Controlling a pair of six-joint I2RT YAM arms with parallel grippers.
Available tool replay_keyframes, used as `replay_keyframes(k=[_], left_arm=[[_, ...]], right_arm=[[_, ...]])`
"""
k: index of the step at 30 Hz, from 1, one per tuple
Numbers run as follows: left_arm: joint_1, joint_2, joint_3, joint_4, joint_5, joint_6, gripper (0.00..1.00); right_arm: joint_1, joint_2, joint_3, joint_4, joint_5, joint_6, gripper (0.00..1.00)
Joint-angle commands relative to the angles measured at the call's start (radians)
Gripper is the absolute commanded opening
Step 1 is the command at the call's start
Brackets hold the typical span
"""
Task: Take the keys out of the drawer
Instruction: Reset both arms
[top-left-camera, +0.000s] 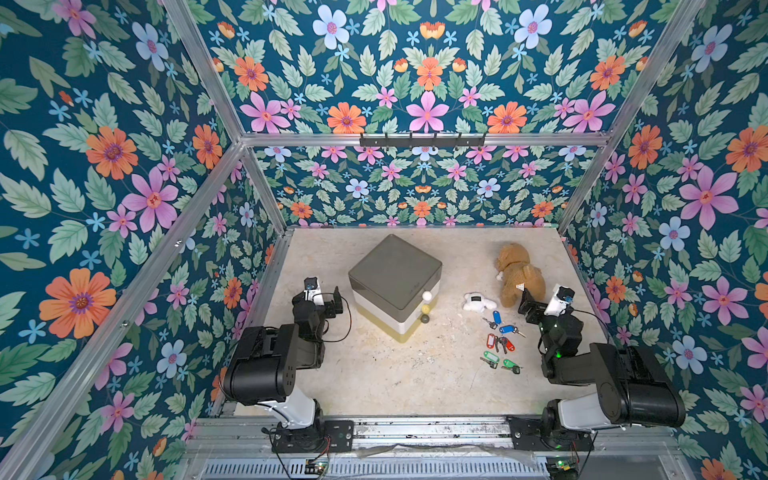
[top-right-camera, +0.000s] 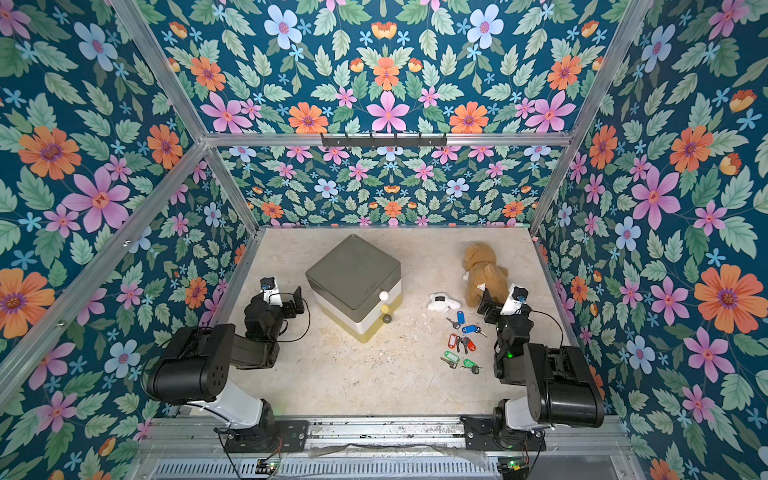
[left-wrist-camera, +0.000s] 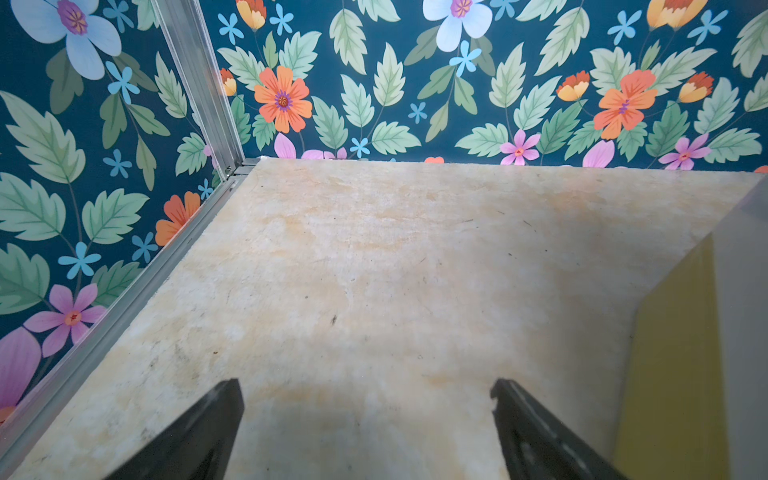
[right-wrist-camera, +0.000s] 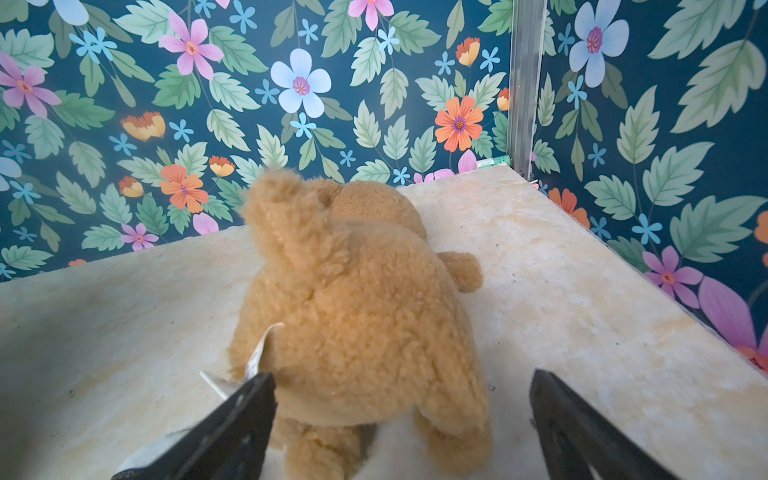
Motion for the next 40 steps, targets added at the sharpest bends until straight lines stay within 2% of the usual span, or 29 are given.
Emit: replay_keyframes(k=[1,7,9,11,13,15,16,40], left_arm=[[0.0,-0.005,-0.008,0.029,0.011,-0.003,0.99],[0.008,-0.005,-0.016,0.049,0.006,-0.017,0.99],[0.007,-0.005,-0.064,0.138,0.042,0.003,0.99],[0.006,-0.002,-0.106,0.223,0.011,-0.009,1.0],[0.009,-0.002,-0.085,0.185,-0.036,-0.033,0.99],[0.009,-0.004,-0.019,0.054,-0.029,-0.034,0.99],[0.009,-0.006,-0.003,0.017,-0.029,-0.026,0.99],[-0.013,-0.001,0.007,0.006,-0.041,-0.004,1.0]], right_arm=[[0.001,-0.001,-0.009,0.064,-0.019,-0.018,0.99],[0.001,0.0,-0.011,0.069,-0.018,-0.016,0.99],[0.001,-0.017,-0.049,0.132,0.009,-0.008,0.99],[0.001,-0.018,-0.078,0.179,0.031,-0.004,0.99],[0.001,0.007,-0.05,0.17,0.02,-0.003,0.99],[0.001,-0.01,0.013,0.002,0.002,-0.009,0.99],[0.001,-0.007,0.007,0.022,0.012,-0.001,0.99],[0.001,0.001,0.003,0.043,0.016,-0.003,0.99]])
